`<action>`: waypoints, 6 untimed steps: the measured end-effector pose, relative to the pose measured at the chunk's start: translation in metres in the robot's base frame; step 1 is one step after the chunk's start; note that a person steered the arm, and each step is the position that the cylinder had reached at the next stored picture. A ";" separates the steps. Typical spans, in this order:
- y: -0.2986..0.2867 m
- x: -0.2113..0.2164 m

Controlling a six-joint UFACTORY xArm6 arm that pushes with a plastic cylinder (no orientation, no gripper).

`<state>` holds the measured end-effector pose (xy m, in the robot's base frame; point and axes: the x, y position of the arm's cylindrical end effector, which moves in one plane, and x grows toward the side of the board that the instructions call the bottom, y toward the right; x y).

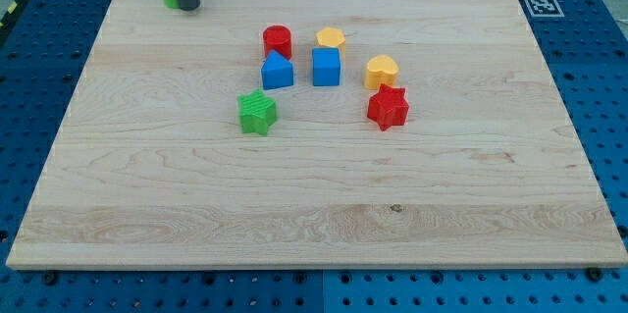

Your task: Place your arm towards the top of the green star

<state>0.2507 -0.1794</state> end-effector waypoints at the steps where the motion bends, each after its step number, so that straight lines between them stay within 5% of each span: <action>1: 0.029 0.030; 5: 0.082 0.239; 6: 0.165 0.261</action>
